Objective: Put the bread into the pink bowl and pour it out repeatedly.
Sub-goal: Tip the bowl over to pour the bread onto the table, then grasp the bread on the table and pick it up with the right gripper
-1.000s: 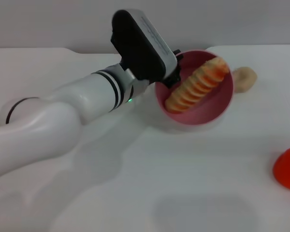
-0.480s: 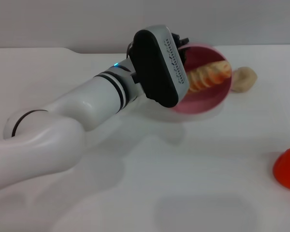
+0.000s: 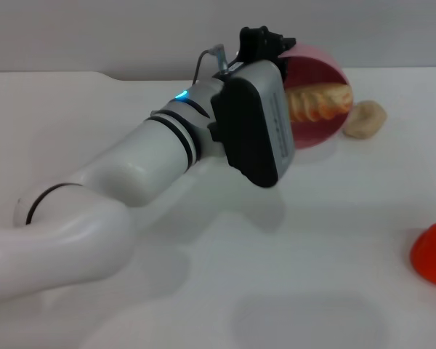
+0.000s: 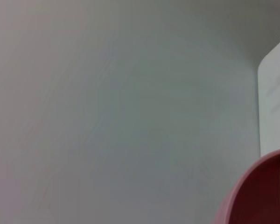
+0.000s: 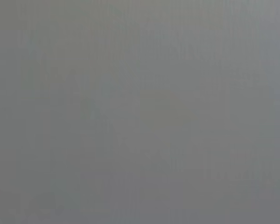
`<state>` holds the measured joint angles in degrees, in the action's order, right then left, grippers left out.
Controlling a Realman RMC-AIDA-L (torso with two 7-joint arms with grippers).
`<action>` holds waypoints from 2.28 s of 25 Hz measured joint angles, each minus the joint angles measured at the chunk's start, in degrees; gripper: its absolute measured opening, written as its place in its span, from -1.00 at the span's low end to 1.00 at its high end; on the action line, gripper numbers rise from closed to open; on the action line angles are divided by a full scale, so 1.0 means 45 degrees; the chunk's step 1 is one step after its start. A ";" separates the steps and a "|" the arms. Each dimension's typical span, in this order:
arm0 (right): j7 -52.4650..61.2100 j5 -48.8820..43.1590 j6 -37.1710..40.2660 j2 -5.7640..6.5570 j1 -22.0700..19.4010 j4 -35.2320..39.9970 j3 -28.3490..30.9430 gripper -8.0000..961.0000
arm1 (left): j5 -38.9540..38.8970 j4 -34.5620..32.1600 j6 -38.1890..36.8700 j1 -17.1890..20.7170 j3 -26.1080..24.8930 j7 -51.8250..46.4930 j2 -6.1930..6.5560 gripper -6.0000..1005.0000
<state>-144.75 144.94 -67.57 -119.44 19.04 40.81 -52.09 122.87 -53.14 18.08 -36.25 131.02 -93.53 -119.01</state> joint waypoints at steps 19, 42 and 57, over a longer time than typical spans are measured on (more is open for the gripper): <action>0.0000 0.0020 -0.0182 0.0000 0.0235 -0.0032 -0.0138 0.24 | 0.0268 0.0031 0.1391 0.0009 0.0792 0.2271 -0.0014 -0.89; -0.0036 0.0020 -0.0203 0.0020 0.0419 -0.0719 -0.0254 0.27 | 0.0276 0.0079 0.1427 -0.0641 0.0072 -0.1536 -0.0008 -0.89; -0.0107 0.0146 0.0507 0.0131 0.0891 -0.2332 0.0150 0.28 | 0.0056 0.0514 -0.6206 -0.2429 -0.7316 -0.7325 0.0164 -0.89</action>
<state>-145.24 145.60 -65.29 -118.85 23.05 30.32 -51.41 123.12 -50.82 -9.84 -47.18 98.09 -126.49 -118.28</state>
